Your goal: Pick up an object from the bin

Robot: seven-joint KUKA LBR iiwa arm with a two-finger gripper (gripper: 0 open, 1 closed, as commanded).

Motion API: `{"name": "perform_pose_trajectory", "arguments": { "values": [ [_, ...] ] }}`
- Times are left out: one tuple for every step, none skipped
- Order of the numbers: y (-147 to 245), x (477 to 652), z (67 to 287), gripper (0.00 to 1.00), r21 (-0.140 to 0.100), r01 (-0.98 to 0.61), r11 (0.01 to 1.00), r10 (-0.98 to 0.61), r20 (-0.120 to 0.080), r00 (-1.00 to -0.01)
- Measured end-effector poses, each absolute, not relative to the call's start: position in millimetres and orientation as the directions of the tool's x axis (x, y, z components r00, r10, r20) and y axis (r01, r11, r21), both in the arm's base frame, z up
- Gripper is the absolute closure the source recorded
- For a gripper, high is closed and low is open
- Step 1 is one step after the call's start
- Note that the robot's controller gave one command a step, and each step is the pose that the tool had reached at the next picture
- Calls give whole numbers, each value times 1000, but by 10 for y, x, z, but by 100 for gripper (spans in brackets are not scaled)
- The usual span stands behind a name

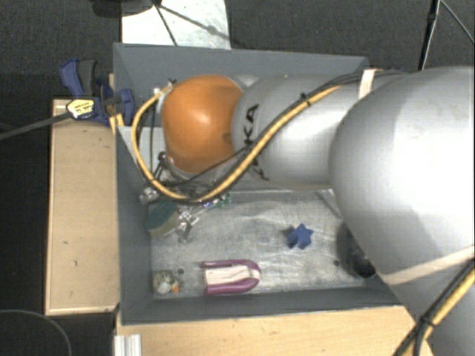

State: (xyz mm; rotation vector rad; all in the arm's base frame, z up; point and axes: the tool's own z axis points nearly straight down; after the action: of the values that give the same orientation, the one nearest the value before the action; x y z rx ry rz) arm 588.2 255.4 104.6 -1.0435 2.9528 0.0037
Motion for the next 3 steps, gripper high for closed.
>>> {"name": "perform_pose_trajectory", "arguments": {
  "values": [
    [2482,5935,727,0,-6,-760,650,-760,-1,-650],
    [2474,5947,737,0,-2,-755,655,-755,-2,-655],
    [2486,5957,769,100,-1,-752,659,-752,-5,-659]
  ]
}}
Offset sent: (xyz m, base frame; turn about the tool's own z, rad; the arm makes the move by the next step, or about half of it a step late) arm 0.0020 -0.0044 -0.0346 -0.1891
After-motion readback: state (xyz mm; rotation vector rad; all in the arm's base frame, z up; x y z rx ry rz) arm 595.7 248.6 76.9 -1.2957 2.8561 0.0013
